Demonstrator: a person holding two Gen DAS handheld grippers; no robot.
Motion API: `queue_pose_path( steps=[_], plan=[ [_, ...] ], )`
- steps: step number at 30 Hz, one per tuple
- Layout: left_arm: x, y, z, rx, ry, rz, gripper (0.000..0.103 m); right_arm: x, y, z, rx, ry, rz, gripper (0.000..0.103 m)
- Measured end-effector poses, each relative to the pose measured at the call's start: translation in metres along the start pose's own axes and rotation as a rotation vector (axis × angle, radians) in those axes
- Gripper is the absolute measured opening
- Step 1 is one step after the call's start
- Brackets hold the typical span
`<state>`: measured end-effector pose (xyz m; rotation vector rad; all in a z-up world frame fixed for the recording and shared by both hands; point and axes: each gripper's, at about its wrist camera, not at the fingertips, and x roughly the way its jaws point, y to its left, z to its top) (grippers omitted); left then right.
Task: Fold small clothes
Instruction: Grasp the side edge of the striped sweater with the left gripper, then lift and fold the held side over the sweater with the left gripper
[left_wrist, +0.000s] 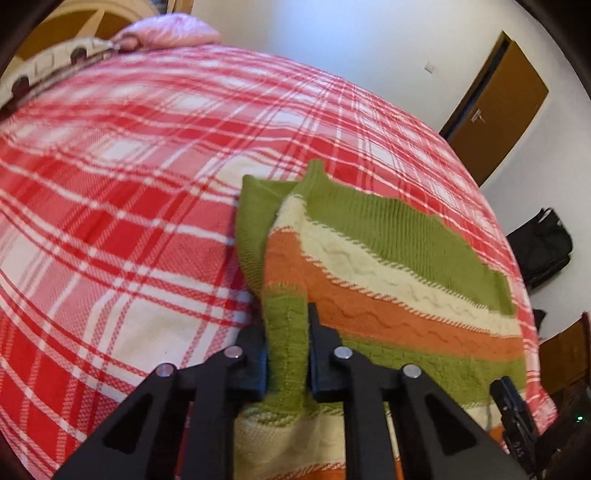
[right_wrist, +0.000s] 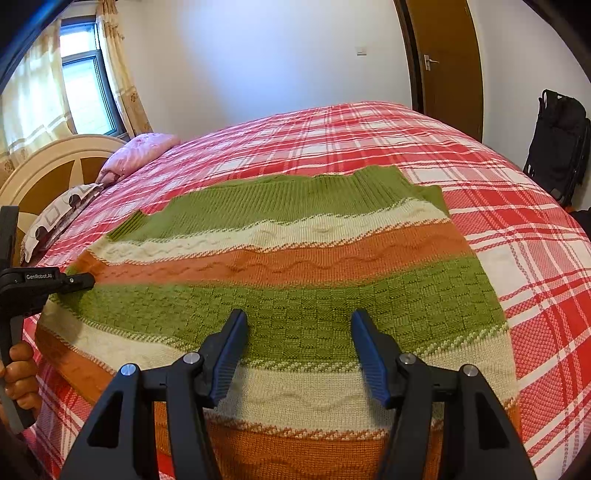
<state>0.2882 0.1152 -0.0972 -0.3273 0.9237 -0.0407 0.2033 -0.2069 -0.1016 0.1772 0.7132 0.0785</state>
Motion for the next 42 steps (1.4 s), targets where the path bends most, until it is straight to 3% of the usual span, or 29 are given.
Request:
queue_pose_path(
  steps=[6, 9, 12, 14, 15, 22, 29, 31, 33, 35, 37, 38, 42],
  plan=[
    [0.000, -0.012, -0.002, 0.041, -0.025, 0.083, 0.015, 0.000, 0.000, 0.000, -0.004, 0.000, -0.004, 0.060],
    [0.006, -0.006, -0.002, 0.030, -0.014, 0.088, 0.016, 0.000, 0.001, 0.000, -0.010, 0.001, -0.014, 0.060],
    [0.004, -0.009, -0.003, 0.058, -0.022, 0.108, 0.016, -0.005, 0.009, 0.004, -0.023, -0.013, -0.085, 0.056],
    [0.003, -0.013, -0.004, 0.070, -0.028, 0.124, 0.016, -0.016, 0.024, 0.010, -0.043, -0.061, -0.054, 0.039],
    [0.003, -0.015, -0.005, 0.073, -0.034, 0.132, 0.016, -0.015, 0.035, 0.014, -0.059, -0.058, -0.035, 0.038],
    [0.003, -0.018, -0.007, 0.083, -0.053, 0.162, 0.016, 0.036, 0.098, 0.024, -0.072, 0.062, 0.080, 0.037],
    [0.005, -0.022, -0.009, 0.120, -0.062, 0.179, 0.016, 0.050, 0.111, 0.014, -0.084, 0.060, 0.057, 0.037],
    [0.008, -0.023, -0.008, 0.131, -0.067, 0.191, 0.019, 0.051, 0.112, 0.013, -0.077, 0.059, 0.062, 0.037],
    [0.011, -0.023, -0.006, 0.121, -0.074, 0.204, 0.031, 0.050, 0.112, 0.013, -0.086, 0.056, 0.053, 0.037],
    [0.014, -0.018, -0.002, 0.083, -0.069, 0.177, 0.032, 0.051, 0.115, 0.012, -0.099, 0.053, 0.039, 0.037],
    [0.016, -0.012, 0.003, 0.045, -0.050, 0.131, 0.027, 0.050, 0.117, 0.012, -0.108, 0.052, 0.029, 0.037],
    [0.015, -0.010, 0.005, 0.029, -0.041, 0.104, 0.016, 0.050, 0.116, 0.012, -0.107, 0.052, 0.030, 0.037],
    [0.003, -0.017, 0.007, 0.040, -0.049, 0.083, 0.012, 0.050, 0.114, 0.013, -0.081, 0.056, 0.057, 0.037]
  ],
)
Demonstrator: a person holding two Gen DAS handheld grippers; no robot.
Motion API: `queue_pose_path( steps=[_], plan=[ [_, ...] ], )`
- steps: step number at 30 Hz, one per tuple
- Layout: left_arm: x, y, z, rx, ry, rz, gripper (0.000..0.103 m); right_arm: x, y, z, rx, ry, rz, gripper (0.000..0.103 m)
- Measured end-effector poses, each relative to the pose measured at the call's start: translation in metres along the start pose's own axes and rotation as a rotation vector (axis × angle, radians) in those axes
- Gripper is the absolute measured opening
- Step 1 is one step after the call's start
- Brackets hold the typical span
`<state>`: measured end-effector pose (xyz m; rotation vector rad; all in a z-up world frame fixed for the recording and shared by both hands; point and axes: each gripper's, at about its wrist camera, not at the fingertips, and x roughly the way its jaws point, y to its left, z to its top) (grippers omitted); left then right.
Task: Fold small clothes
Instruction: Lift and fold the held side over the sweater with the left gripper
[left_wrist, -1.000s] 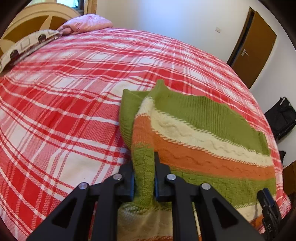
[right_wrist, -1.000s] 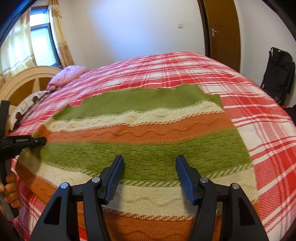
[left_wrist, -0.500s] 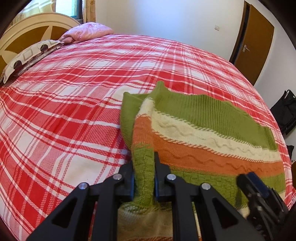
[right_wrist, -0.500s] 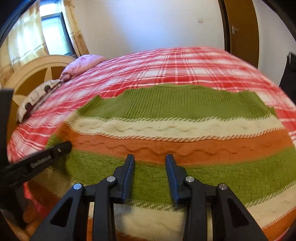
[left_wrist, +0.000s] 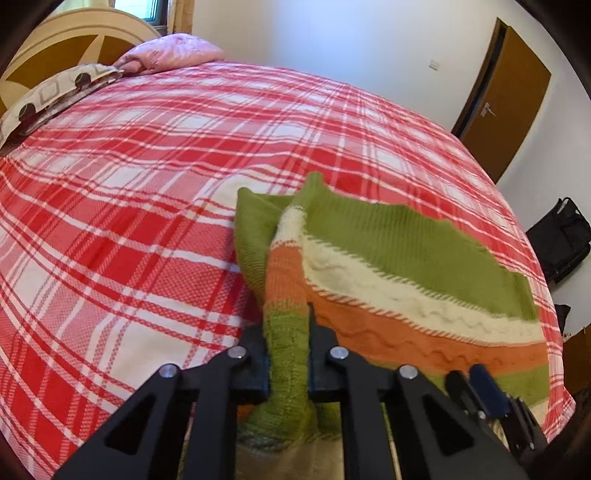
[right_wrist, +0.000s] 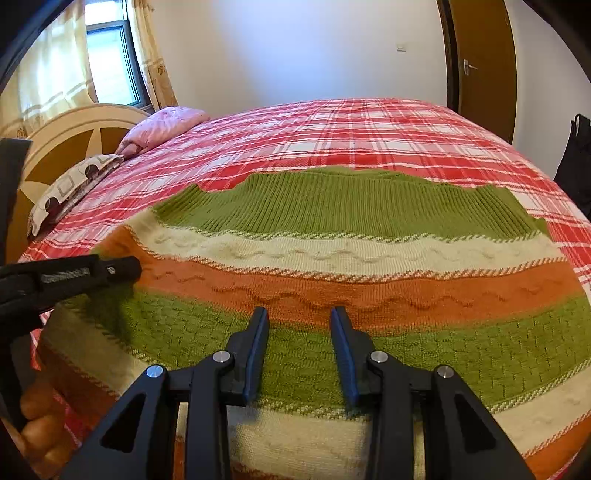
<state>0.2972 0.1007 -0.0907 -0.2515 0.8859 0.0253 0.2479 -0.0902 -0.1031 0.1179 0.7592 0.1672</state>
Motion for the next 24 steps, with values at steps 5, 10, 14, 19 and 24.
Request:
queue_pose_path(
  steps=[5, 10, 14, 19, 24],
  plan=[
    [-0.034, -0.019, 0.006, 0.000, -0.049, -0.059, 0.012, -0.008, -0.021, 0.005, 0.083, 0.012, 0.111, 0.039],
    [-0.067, -0.070, 0.014, 0.085, -0.091, -0.096, 0.012, -0.039, -0.076, 0.009, 0.225, -0.032, 0.145, 0.039],
    [-0.082, -0.115, 0.007, 0.167, -0.116, -0.111, 0.012, -0.062, -0.127, 0.001, 0.284, -0.045, 0.131, 0.039],
    [-0.079, -0.191, -0.027, 0.318, -0.137, -0.101, 0.011, -0.077, -0.184, -0.021, 0.389, -0.045, 0.096, 0.039],
    [-0.055, -0.249, -0.067, 0.431, -0.111, -0.092, 0.011, -0.090, -0.204, -0.035, 0.416, -0.059, 0.146, 0.039]
  ],
)
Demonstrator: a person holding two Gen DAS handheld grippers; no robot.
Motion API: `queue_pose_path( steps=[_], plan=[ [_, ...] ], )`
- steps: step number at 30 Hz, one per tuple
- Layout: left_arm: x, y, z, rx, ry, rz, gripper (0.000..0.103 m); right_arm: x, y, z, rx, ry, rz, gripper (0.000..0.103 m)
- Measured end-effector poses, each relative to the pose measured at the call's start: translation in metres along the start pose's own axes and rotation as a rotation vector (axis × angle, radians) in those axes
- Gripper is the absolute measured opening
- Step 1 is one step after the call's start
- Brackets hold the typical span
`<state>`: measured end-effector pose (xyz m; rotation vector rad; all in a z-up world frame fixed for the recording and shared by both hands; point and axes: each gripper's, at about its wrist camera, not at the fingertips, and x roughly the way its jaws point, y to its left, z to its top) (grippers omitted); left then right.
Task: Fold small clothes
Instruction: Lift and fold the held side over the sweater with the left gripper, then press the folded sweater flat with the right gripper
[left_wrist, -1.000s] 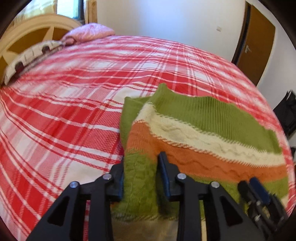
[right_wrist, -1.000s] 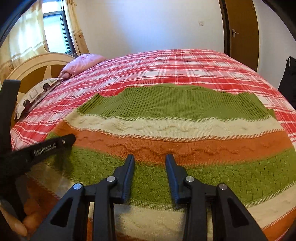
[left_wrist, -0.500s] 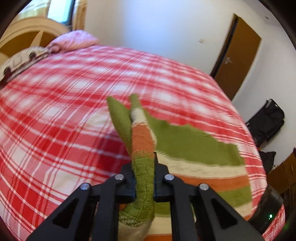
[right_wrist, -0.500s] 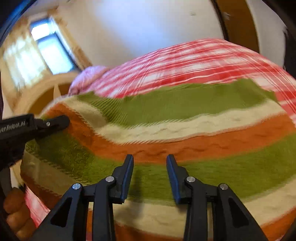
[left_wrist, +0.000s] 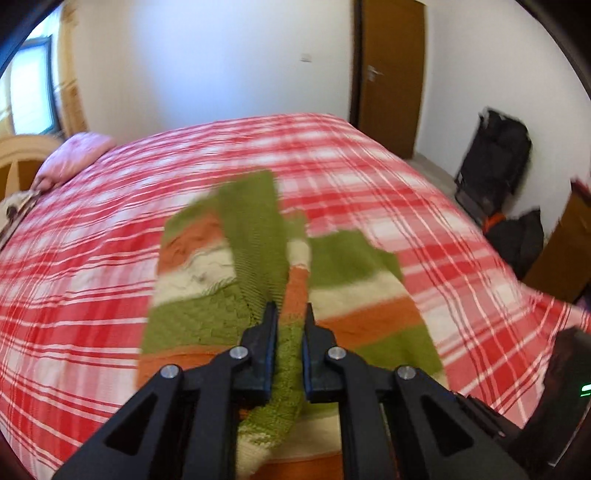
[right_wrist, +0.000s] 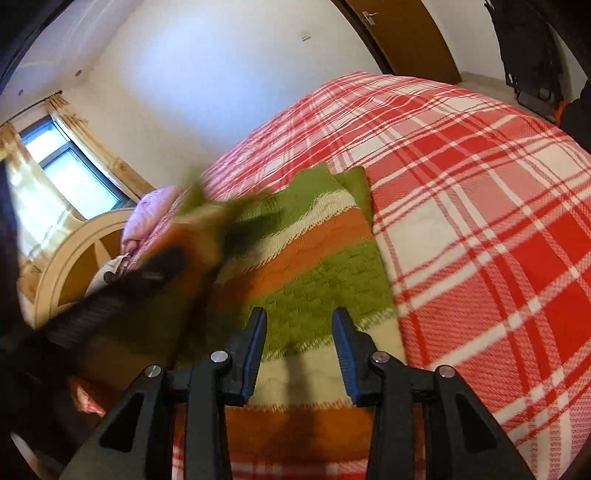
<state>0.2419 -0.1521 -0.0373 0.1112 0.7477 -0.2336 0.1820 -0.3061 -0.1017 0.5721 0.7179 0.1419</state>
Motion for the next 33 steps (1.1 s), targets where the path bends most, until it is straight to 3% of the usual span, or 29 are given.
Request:
queue_pose_path(
  steps=[2, 5, 8, 11, 13, 14, 15, 16, 18, 23, 27, 31, 33],
  plan=[
    [0.010, -0.019, -0.007, 0.030, 0.023, 0.001, 0.011, -0.002, 0.000, -0.001, -0.020, 0.008, -0.024, 0.039],
    [0.023, -0.026, -0.013, 0.015, 0.055, 0.006, 0.012, -0.002, -0.007, -0.006, 0.000, 0.024, 0.008, 0.039],
    [0.025, -0.011, -0.014, 0.005, 0.095, -0.055, 0.020, -0.003, -0.011, -0.007, 0.011, 0.031, 0.028, 0.039],
    [0.005, -0.007, -0.018, 0.044, 0.086, -0.123, 0.023, -0.010, -0.014, -0.006, 0.039, 0.048, 0.044, 0.039],
    [-0.022, 0.007, -0.025, 0.060, 0.063, -0.180, 0.053, -0.021, -0.022, -0.002, 0.114, 0.039, 0.090, 0.039],
    [-0.035, 0.017, -0.031, 0.054, 0.042, -0.201, 0.086, -0.027, -0.024, -0.003, 0.140, 0.027, 0.120, 0.039],
    [-0.047, 0.028, -0.037, 0.038, 0.015, -0.213, 0.103, -0.033, -0.025, -0.001, 0.168, 0.008, 0.156, 0.044],
    [-0.054, 0.035, -0.042, 0.022, -0.011, -0.221, 0.103, -0.041, -0.023, 0.004, 0.191, -0.023, 0.195, 0.049],
    [-0.069, 0.064, -0.056, -0.039, -0.049, -0.221, 0.103, -0.045, -0.013, 0.012, 0.188, -0.059, 0.226, 0.069],
    [-0.070, 0.109, -0.059, -0.145, -0.031, -0.117, 0.103, -0.004, 0.021, 0.034, 0.035, 0.012, 0.149, 0.069],
    [-0.071, 0.125, -0.059, -0.177, -0.041, -0.059, 0.103, 0.044, 0.025, 0.030, 0.040, 0.090, 0.088, 0.069],
    [-0.066, 0.132, -0.064, -0.175, -0.046, -0.011, 0.103, 0.057, 0.055, 0.020, -0.118, 0.068, 0.031, 0.069],
    [-0.058, 0.136, -0.065, -0.186, -0.037, -0.004, 0.103, 0.066, 0.065, 0.017, -0.189, 0.090, -0.013, 0.051]
  ],
)
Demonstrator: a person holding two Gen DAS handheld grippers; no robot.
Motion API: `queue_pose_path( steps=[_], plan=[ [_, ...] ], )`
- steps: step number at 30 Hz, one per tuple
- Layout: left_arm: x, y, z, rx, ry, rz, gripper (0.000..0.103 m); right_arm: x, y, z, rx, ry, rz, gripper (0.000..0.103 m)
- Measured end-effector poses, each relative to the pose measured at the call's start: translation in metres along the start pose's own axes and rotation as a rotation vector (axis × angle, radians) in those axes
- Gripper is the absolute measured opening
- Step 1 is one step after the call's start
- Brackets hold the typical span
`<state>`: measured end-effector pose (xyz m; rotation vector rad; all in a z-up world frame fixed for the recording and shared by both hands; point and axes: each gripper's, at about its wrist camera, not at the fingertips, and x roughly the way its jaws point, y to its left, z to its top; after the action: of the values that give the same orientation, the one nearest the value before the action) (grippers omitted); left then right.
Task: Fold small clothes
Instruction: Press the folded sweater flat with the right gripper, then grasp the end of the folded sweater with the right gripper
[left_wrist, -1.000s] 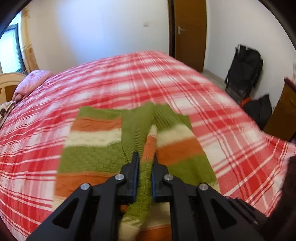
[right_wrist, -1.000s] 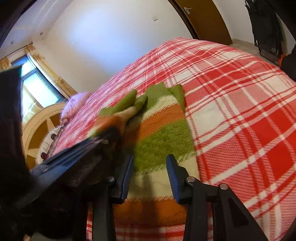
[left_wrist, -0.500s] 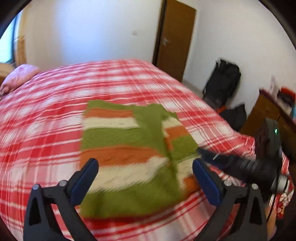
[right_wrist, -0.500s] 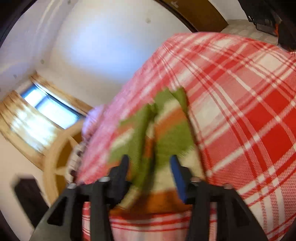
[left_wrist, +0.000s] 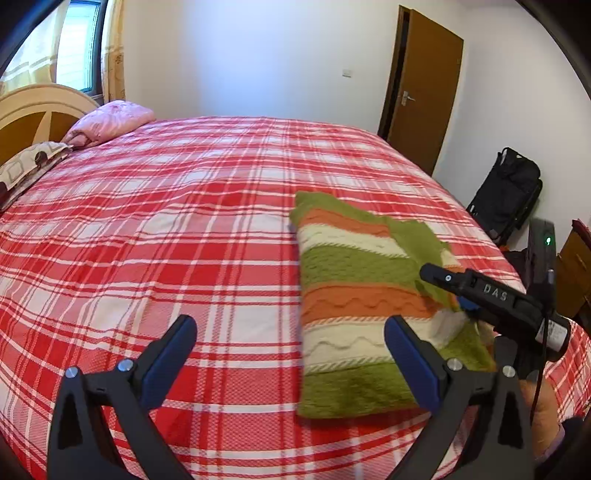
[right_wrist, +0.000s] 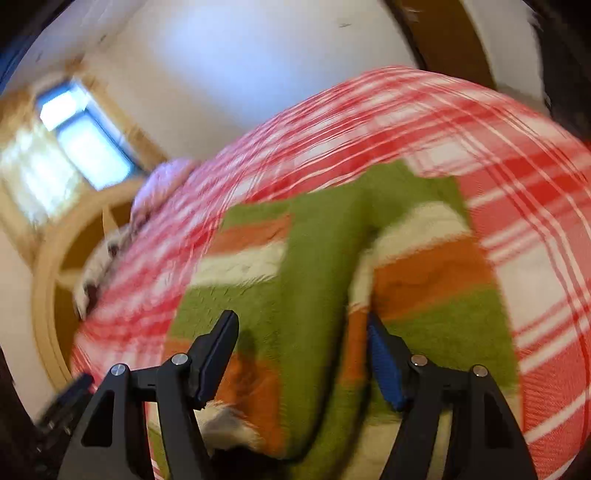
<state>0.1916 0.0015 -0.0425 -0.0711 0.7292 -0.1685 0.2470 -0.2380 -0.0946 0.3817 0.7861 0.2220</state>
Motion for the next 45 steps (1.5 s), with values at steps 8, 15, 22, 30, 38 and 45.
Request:
queue_pose_path(
  steps=[8, 15, 22, 30, 38, 45],
  plan=[
    [0.014, 0.010, -0.005, -0.064, 0.045, -0.002, 0.103, -0.016, 0.018, 0.016, -0.181, -0.050, -0.053, 0.016],
    [0.009, 0.006, 0.008, -0.045, -0.003, 0.006, 0.103, -0.053, 0.003, 0.038, -0.337, -0.115, -0.114, 0.015],
    [0.020, -0.014, 0.004, -0.005, 0.010, -0.007, 0.103, -0.032, -0.066, 0.026, -0.240, -0.028, -0.155, 0.016],
    [0.039, -0.040, -0.014, 0.111, 0.085, 0.051, 0.103, -0.098, -0.079, 0.015, -0.059, -0.168, -0.224, 0.035],
    [0.038, -0.037, -0.018, 0.047, 0.109, 0.018, 0.103, -0.113, -0.020, -0.053, -0.254, -0.134, -0.162, 0.035],
    [0.040, -0.043, -0.029, 0.093, 0.137, 0.058, 0.103, -0.097, -0.065, -0.074, -0.060, -0.039, -0.163, 0.020]
  ],
)
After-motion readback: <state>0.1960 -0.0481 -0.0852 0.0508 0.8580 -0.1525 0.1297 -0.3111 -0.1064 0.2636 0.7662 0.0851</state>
